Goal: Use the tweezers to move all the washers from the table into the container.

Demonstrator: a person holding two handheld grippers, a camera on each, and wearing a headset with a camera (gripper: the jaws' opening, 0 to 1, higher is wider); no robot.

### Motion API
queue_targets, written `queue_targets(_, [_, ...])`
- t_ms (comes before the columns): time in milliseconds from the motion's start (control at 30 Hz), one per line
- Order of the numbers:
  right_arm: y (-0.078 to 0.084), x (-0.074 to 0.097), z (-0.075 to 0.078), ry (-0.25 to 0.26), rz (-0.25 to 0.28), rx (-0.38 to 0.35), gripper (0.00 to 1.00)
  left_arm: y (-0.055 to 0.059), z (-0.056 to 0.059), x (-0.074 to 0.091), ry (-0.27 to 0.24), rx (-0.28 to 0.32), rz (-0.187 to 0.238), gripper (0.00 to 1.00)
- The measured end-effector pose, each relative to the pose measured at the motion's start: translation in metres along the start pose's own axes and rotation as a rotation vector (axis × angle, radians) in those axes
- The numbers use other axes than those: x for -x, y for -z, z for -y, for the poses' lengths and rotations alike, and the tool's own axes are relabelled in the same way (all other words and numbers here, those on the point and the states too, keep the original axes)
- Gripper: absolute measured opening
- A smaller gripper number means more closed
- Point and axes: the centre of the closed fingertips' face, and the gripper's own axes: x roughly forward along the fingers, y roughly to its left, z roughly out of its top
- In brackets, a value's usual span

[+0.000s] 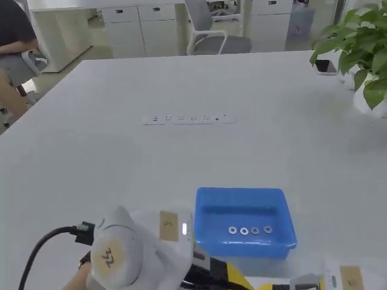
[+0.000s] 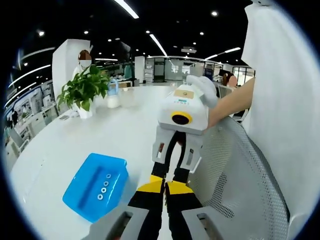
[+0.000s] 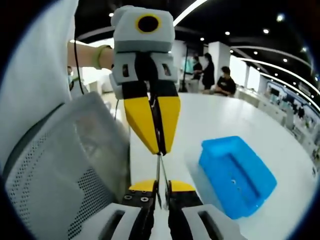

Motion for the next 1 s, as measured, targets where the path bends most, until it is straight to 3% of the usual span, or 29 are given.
queue_targets(300, [0.000,-0.004,0.002,-0.011,0.017,-0.034,0.06,0.003,-0.002,-0.001,0.018,-0.029,-0.041,0.00])
queue_targets(567, [0.009,-0.006,0.000,-0.033,-0.013,-0.051,0.06,0.009,0.000,-0.010,0.045,-0.076,-0.096,0.00])
queue_targets(900, [0.007,-0.004,0.002,-0.019,-0.019,-0.094,0.06,0.005,-0.005,-0.013,0.054,-0.046,-0.093,0.00])
queue_targets(1000, [0.001,0.001,0.002,-0.013,0.013,-0.089,0.06,0.004,-0.006,-0.014,0.055,-0.039,-0.097,0.00])
